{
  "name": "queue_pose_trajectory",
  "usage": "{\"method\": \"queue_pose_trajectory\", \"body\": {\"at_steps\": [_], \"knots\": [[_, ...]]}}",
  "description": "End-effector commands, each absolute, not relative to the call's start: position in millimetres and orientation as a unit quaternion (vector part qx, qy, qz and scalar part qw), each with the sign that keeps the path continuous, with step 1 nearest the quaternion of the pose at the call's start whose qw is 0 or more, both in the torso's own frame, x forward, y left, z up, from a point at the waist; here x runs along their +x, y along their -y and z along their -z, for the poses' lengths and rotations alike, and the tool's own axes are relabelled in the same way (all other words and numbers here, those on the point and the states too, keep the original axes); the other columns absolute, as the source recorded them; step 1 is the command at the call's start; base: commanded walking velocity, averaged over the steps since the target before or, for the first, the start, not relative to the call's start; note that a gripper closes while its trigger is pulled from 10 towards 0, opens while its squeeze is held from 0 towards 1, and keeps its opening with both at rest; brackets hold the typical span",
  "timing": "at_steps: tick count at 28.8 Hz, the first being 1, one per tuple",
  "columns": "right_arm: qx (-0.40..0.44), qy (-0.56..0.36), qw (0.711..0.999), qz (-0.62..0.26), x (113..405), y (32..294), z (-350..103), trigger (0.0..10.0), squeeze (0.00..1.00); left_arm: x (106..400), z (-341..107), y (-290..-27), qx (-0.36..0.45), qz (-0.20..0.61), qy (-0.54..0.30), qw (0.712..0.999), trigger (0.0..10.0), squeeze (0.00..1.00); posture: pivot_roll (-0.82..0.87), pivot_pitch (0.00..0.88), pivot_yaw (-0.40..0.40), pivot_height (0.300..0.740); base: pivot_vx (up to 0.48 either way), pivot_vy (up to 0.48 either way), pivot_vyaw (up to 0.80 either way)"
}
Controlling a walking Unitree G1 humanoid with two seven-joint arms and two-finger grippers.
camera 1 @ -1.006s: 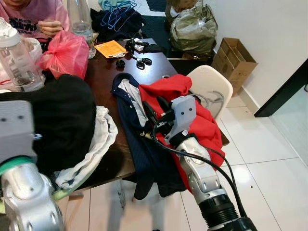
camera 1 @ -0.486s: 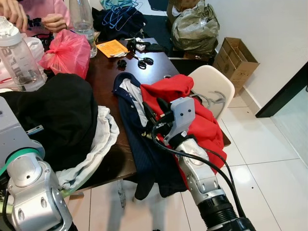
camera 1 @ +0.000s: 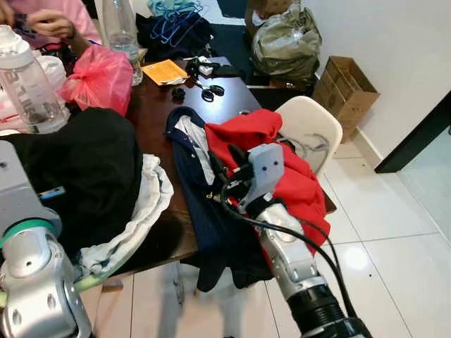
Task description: Hang hanger
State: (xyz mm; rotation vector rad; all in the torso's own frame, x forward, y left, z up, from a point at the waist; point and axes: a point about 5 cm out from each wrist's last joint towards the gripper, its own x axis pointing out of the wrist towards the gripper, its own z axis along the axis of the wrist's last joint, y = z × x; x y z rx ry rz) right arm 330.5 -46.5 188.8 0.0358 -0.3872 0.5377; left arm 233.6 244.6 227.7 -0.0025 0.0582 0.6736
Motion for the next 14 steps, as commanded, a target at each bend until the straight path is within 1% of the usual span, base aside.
{"method": "queue_pose_trajectory", "body": {"at_steps": [1, 2, 4, 5, 6, 7, 9, 12, 14], "knots": [[0.017, 0.189, 0.947, -0.259, 331.4, 49.6, -186.8, 10.0, 0.0, 236.6, -218.5, -243.6, -0.02, -0.302, -0.061, 0.951, 10.0, 0.0, 0.2, 0.098, -0.037, 0.74, 0.0, 0.0, 0.0], [0.017, 0.19, 0.947, -0.258, 331.5, 50.1, -187.1, 10.0, 0.0, 238.3, -216.4, -242.9, -0.029, -0.285, -0.072, 0.956, 10.0, 0.0, 0.2, 0.098, -0.037, 0.74, 0.0, 0.0, 0.0], [0.016, 0.191, 0.948, -0.254, 331.6, 52.2, -186.8, 10.0, 0.0, 240.2, -215.4, -241.3, -0.021, -0.254, -0.074, 0.964, 10.0, 0.0, 0.19, 0.096, -0.031, 0.74, 0.0, 0.0, 0.0], [0.016, 0.191, 0.949, -0.252, 331.4, 53.3, -186.2, 10.0, 0.0, 241.3, -217.1, -241.7, -0.007, -0.244, -0.064, 0.968, 8.5, 0.0, 0.19, 0.096, -0.031, 0.74, 0.0, 0.0, 0.0], [0.016, 0.191, 0.949, -0.252, 331.4, 53.3, -186.2, 10.0, 0.0, 241.3, -217.1, -241.7, -0.007, -0.244, -0.064, 0.968, 8.5, 0.0, 0.19, 0.096, -0.031, 0.74, 0.0, 0.0, 0.0], [0.016, 0.191, 0.949, -0.251, 331.4, 53.6, -186.1, 10.0, 0.0, 241.6, -217.4, -241.7, -0.005, -0.243, -0.062, 0.968, 0.0, 0.0, 0.19, 0.096, -0.028, 0.74, 0.0, 0.0, 0.0], [0.016, 0.191, 0.949, -0.251, 331.2, 54.0, -185.9, 10.0, 0.0, 241.9, -218.1, -243.0, 0.004, -0.242, -0.058, 0.968, 0.0, 0.0, 0.18, 0.095, -0.026, 0.74, 0.0, 0.0, 0.0], [0.016, 0.192, 0.949, -0.249, 330.8, 54.7, -185.8, 10.0, 0.0, 242.7, -223.8, -247.8, 0.056, -0.24, -0.037, 0.969, 0.0, 0.0, 0.18, 0.095, -0.026, 0.74, 0.0, 0.0, 0.0], [0.016, 0.193, 0.949, -0.249, 330.8, 54.7, -185.9, 10.0, 0.0, 242.7, -224.5, -248.1, 0.064, -0.238, -0.033, 0.969, 0.0, 0.0, 0.18, 0.095, -0.025, 0.74, 0.0, 0.0, 0.0]]}}
